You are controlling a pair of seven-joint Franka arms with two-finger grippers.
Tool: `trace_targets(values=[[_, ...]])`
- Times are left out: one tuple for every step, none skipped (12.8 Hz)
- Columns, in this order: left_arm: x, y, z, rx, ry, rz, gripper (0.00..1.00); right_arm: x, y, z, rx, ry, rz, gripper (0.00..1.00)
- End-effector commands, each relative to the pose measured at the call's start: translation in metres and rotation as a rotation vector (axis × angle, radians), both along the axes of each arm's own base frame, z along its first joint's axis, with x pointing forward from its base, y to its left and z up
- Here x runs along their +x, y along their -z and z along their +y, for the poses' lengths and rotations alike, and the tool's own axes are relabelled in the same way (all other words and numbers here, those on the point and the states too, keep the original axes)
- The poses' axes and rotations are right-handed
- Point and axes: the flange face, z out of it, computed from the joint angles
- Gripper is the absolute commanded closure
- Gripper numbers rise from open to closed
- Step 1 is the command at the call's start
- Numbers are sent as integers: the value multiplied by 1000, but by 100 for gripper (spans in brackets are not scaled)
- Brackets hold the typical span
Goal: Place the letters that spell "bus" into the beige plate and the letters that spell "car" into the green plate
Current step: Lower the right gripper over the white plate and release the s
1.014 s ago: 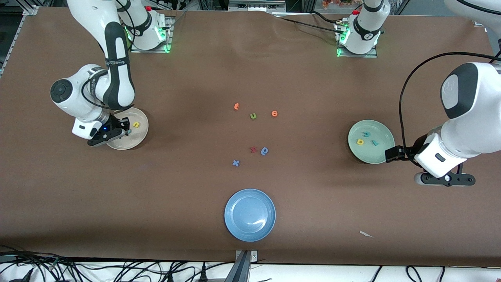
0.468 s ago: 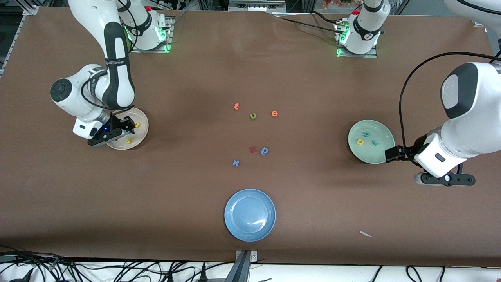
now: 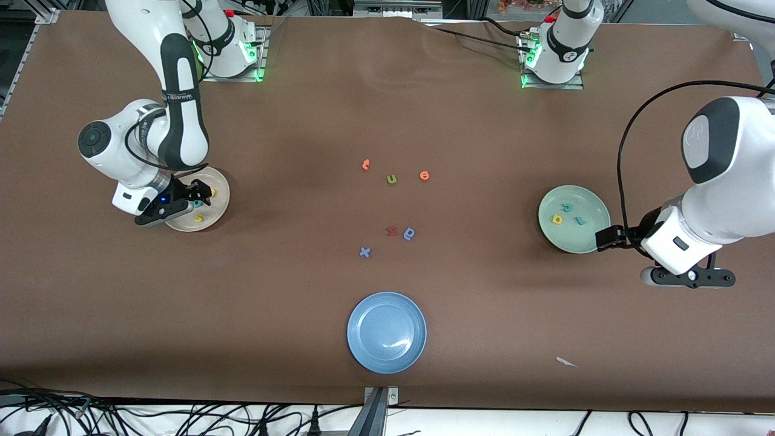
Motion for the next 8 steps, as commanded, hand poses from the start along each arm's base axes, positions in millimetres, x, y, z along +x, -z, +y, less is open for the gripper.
trace_targets(values=[[-3,-8,-3,-19,-2,0,0,5,-9,8,31,62,-20,0],[-3,-8,-3,-19,-2,0,0,8,-10,11,39,99,-15,0],[-3,-8,-3,-19,-4,0,0,14,-12,16,35,129,-6,0],[-3,-8,-3,-19,-4,0,0,20,-12,20,32,161,11,0],[-3,-8,-3,-21,-4,1,0,27,-11,25,21,194,31,0],[-3,-8,-3,-19,-4,0,0,36,-16,27,1,216,49,0],[-3,-8,-4,-20,-3,1,0,44,-27,33,-10,228,78,0],[-3,-8,-4,-20,-3,1,0,55,-45,36,-21,234,104,0]])
